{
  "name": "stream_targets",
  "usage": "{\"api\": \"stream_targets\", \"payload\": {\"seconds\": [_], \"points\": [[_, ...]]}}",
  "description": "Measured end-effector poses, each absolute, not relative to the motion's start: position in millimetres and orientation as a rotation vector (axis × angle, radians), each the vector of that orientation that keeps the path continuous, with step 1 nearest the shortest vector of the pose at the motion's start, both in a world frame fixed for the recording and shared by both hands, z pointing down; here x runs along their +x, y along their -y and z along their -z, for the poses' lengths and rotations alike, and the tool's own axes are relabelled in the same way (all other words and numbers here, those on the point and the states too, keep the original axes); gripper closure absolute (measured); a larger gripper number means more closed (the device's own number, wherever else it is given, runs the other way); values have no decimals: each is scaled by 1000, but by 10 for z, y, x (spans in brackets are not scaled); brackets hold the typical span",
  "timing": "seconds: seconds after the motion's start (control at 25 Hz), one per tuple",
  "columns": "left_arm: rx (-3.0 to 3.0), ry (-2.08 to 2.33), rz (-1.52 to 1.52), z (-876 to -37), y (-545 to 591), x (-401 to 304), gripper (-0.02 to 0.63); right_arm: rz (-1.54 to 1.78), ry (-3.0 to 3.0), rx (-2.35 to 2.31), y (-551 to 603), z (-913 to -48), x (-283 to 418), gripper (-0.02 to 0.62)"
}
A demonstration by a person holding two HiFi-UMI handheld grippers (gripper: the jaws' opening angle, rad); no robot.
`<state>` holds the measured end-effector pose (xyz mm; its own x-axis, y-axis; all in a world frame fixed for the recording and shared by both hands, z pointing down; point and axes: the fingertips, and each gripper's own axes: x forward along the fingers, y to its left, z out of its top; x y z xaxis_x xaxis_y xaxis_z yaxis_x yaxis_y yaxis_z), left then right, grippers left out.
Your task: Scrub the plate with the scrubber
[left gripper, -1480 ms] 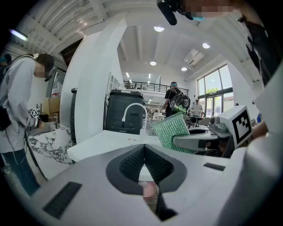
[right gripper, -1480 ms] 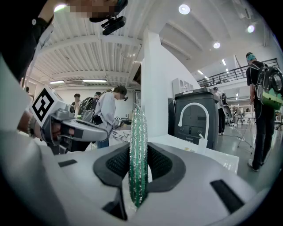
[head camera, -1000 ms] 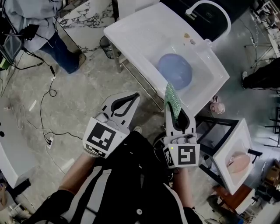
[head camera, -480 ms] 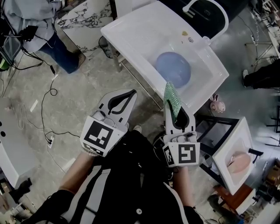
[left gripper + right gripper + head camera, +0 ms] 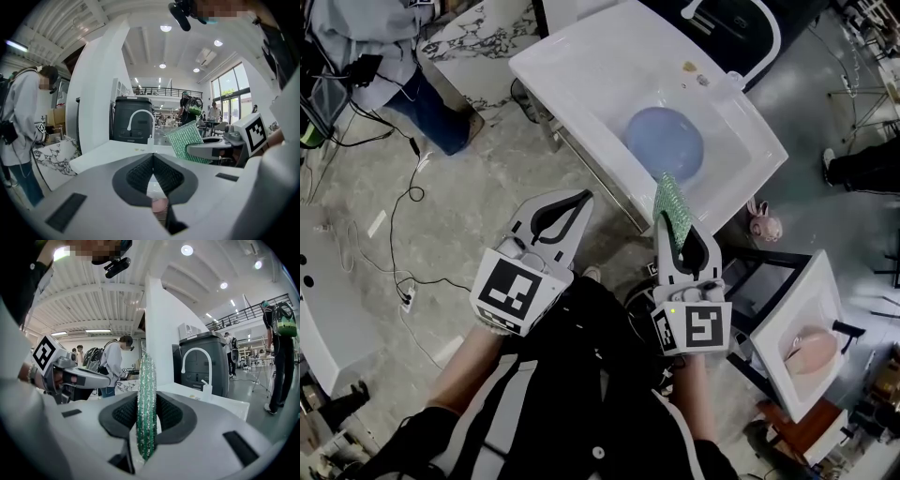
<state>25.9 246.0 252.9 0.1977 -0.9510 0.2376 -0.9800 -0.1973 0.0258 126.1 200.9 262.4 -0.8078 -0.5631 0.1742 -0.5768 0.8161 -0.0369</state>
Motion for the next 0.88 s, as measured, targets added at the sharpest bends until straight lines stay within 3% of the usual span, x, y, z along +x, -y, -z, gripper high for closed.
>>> {"api": "stream_targets", "payload": {"seconds": [0.88], "points": [[2445,1717,-272,-2583,-1781,290,606,-106,2781,1140,-1388,-2652,1358,502]]}}
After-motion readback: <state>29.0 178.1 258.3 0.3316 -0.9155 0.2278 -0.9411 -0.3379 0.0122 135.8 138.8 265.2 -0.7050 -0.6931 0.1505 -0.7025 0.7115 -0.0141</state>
